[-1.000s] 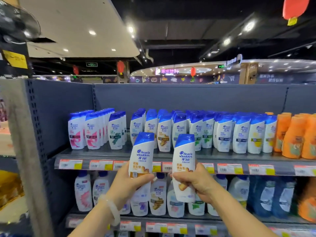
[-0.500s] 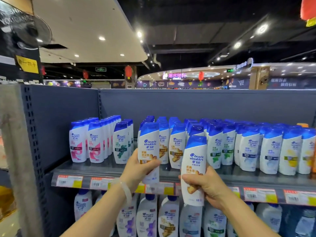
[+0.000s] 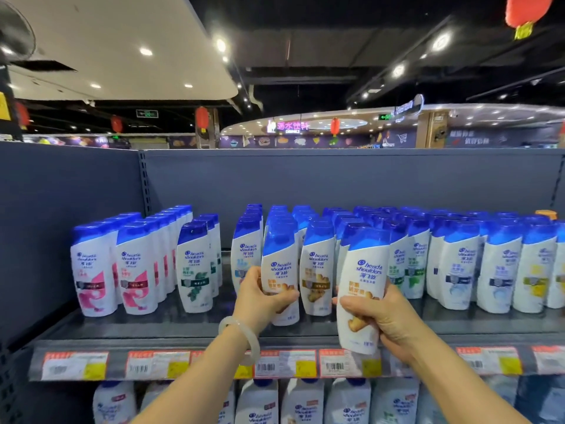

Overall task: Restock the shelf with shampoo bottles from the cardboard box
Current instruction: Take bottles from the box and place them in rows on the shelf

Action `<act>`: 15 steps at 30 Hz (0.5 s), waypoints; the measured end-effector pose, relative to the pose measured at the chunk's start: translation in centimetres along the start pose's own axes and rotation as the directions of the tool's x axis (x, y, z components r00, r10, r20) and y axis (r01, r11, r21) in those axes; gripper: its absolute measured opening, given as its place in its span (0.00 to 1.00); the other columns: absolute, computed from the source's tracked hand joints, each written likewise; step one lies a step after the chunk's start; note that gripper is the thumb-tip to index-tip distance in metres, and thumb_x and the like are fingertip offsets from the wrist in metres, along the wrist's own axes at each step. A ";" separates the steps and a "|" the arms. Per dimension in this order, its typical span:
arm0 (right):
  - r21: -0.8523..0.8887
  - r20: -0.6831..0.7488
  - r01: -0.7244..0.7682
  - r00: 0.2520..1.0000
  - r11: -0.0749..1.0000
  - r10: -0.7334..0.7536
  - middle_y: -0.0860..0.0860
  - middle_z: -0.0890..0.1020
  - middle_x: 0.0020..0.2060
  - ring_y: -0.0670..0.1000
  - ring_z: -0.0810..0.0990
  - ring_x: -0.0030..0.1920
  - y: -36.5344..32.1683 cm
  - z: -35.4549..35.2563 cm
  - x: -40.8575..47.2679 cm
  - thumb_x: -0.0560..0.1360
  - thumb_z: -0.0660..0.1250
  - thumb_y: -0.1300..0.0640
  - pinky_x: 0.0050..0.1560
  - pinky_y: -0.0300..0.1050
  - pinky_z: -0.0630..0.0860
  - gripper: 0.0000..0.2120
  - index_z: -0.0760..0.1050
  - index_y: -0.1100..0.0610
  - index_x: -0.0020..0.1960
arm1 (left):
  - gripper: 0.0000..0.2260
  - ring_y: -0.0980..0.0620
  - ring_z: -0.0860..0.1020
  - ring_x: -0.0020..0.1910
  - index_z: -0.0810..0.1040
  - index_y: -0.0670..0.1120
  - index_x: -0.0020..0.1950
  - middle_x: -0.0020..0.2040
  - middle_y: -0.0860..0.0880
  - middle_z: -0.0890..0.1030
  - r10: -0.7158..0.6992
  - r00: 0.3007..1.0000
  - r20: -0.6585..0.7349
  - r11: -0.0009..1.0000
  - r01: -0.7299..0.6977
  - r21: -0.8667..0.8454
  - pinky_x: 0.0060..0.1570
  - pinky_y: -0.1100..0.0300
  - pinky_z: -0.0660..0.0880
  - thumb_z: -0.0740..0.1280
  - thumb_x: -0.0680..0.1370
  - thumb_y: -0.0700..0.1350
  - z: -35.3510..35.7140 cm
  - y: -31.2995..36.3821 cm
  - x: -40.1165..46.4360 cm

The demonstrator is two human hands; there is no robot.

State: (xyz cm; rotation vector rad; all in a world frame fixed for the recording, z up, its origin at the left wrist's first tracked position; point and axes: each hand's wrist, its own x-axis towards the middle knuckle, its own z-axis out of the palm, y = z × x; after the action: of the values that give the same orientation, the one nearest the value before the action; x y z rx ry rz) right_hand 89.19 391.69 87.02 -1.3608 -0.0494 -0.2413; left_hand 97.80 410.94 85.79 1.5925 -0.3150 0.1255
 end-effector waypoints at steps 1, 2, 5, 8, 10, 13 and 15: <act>-0.002 0.000 0.001 1.000 1.000 0.000 0.63 0.82 0.36 0.53 0.76 0.22 0.0 -0.1 0.2 0.64 0.71 0.73 0.22 0.39 0.76 0.18 0.73 0.65 0.52 | 0.21 0.53 0.82 0.46 0.72 0.47 0.52 0.47 0.49 0.83 -0.007 1.000 0.001 1.000 0.007 0.018 0.41 0.59 0.80 0.77 0.64 0.40 0.1 -0.3 0.1; -0.005 0.002 0.003 1.000 1.000 -0.003 0.62 0.82 0.35 0.52 0.76 0.22 0.0 -0.1 0.3 0.64 0.71 0.73 0.22 0.39 0.76 0.17 0.73 0.64 0.51 | 0.20 0.53 0.82 0.45 0.72 0.48 0.51 0.47 0.49 0.83 -0.013 1.000 0.007 0.999 0.013 0.031 0.40 0.59 0.80 0.77 0.64 0.41 0.2 -0.5 0.3; -0.013 0.016 -0.001 1.000 1.000 0.001 0.64 0.81 0.37 0.53 0.77 0.23 -0.2 -0.5 0.8 0.64 0.71 0.73 0.23 0.39 0.76 0.16 0.73 0.63 0.50 | 0.20 0.53 0.82 0.46 0.72 0.50 0.50 0.48 0.49 0.83 -0.038 0.999 0.021 0.998 0.037 0.053 0.44 0.55 0.81 0.77 0.65 0.41 0.4 -0.6 1.0; -0.012 0.045 -0.018 0.999 1.000 0.019 0.66 0.80 0.39 0.52 0.77 0.23 -0.2 -0.7 1.1 0.65 0.71 0.73 0.23 0.40 0.76 0.16 0.73 0.62 0.49 | 0.20 0.54 0.81 0.47 0.71 0.52 0.49 0.47 0.52 0.82 -0.050 0.999 0.012 0.995 0.049 0.084 0.43 0.58 0.81 0.77 0.65 0.41 0.6 -0.7 1.4; -0.013 0.053 -0.022 0.998 1.000 0.023 0.65 0.80 0.39 0.50 0.76 0.21 -0.3 -0.9 1.2 0.65 0.71 0.73 0.22 0.40 0.75 0.17 0.73 0.62 0.50 | 0.20 0.56 0.81 0.46 0.71 0.53 0.48 0.47 0.53 0.82 -0.049 0.999 0.009 0.995 0.048 0.087 0.38 0.62 0.79 0.77 0.65 0.41 0.6 -0.7 1.6; -0.031 0.055 -0.013 0.998 0.999 0.015 0.61 0.82 0.35 0.50 0.76 0.21 -0.1 -1.0 1.6 0.65 0.71 0.73 0.23 0.39 0.75 0.18 0.73 0.61 0.51 | 0.20 0.57 0.80 0.46 0.70 0.54 0.48 0.47 0.53 0.81 -0.060 0.998 -0.001 0.990 0.060 0.126 0.35 0.65 0.77 0.77 0.65 0.41 0.8 -0.4 1.5; -0.034 0.067 -0.011 0.998 0.999 0.013 0.58 0.83 0.33 0.51 0.76 0.21 0.1 -0.9 1.6 0.65 0.71 0.72 0.23 0.39 0.75 0.18 0.73 0.61 0.50 | 0.21 0.58 0.79 0.49 0.69 0.54 0.49 0.50 0.53 0.79 -0.049 0.999 -0.019 0.987 0.051 0.150 0.38 0.66 0.76 0.77 0.65 0.42 0.9 0.0 0.9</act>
State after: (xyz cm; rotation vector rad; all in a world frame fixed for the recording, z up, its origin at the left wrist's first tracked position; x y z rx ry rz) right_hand 90.72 390.59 86.98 -1.4019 -0.0938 -0.1869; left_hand 98.60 409.94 85.99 1.7469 -0.2579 0.1250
